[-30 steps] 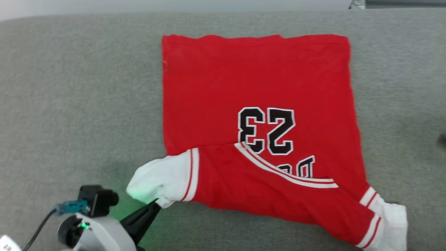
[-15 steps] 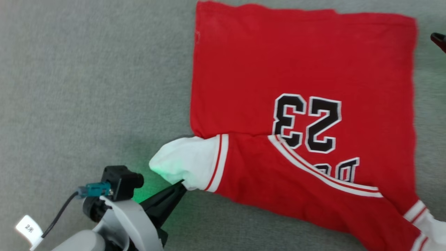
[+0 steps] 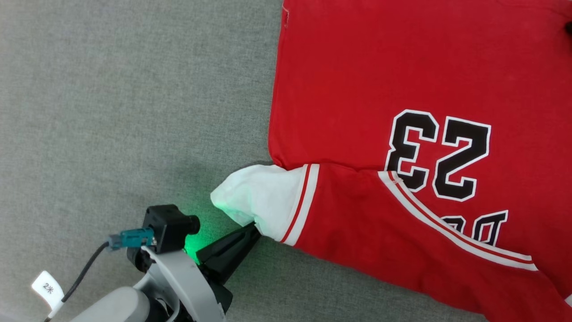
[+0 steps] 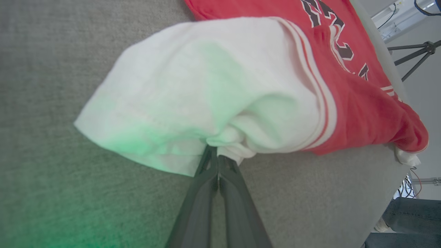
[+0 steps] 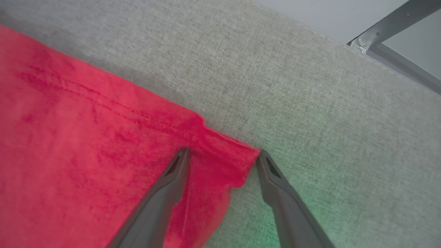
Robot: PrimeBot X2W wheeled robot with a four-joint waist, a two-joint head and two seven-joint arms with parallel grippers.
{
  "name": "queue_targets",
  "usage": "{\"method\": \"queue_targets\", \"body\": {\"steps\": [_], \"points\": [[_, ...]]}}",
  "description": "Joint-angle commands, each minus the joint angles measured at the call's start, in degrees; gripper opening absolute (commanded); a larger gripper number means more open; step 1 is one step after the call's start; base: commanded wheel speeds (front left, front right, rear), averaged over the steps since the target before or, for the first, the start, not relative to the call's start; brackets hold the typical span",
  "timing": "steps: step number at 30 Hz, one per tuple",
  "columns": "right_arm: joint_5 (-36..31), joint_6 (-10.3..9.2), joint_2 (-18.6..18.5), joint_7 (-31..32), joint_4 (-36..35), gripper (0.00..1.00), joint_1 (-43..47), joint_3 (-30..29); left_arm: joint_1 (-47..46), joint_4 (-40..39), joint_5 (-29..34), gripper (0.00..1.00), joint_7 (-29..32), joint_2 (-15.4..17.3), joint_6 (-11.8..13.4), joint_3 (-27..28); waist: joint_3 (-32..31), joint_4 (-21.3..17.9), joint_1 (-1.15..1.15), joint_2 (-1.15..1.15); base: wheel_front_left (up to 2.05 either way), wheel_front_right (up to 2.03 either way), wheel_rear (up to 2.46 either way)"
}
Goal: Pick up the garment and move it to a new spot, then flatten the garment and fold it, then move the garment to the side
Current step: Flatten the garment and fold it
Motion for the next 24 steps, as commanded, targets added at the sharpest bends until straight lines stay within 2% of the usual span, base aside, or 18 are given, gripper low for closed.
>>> {"method": "queue_targets", "body": {"steps": [1, 3, 5, 6, 7, 16, 24], "points": [[1.25, 0.07, 1.90, 1.69, 2.29, 1.00, 3.69, 3.71, 0.15, 2.54, 0.16, 0.00, 0.58, -0.05, 0.84, -0.50, 0.54, 0.29, 0.00, 0.00, 0.00, 0.00, 0.00], [1.84, 0.08, 1.86, 2.09, 2.79, 1.00, 3.49, 5.14, 0.06, 2.71, 0.18, 0.00, 0.47, -0.14, 0.81, -0.50, 0.61, 0.17, 0.00, 0.00, 0.00, 0.00, 0.00], [2.53, 0.08, 1.30, 2.55, 2.84, 0.47, 3.35, 6.78, -0.10, 2.80, 0.16, 0.00, 0.45, -0.25, 0.77, -0.49, 0.58, 0.05, 0.00, 0.00, 0.00, 0.00, 0.00], [2.93, 0.13, 0.90, 2.59, 2.80, 0.35, 3.25, 7.54, -0.23, 2.82, 0.20, 0.00, 0.46, -0.33, 0.69, -0.52, 0.54, 0.00, 0.00, 0.00, 0.00, 0.00, 0.00], [3.17, 0.21, 0.53, 2.26, 2.79, 0.00, 2.98, 8.05, -0.40, 2.77, 0.24, 0.00, 0.36, -0.47, 0.58, -0.50, 0.55, -0.07, 0.00, 0.00, 0.00, 0.00, 0.00], [5.49, 0.01, -1.40, -3.22, 4.56, 0.00, 1.37, 9.66, -1.94, 3.22, 0.60, 0.00, -1.38, -0.96, 0.54, 0.86, -1.31, -0.92, 0.00, 0.00, 0.00, 0.00, 0.00], [10.89, 0.01, -5.17, -7.41, -0.51, 0.00, 3.87, 11.44, -1.21, 4.08, -0.03, 0.00, -2.54, -0.49, 0.11, 1.40, -6.36, -2.95, 0.00, 0.00, 0.00, 0.00, 0.00]]}}
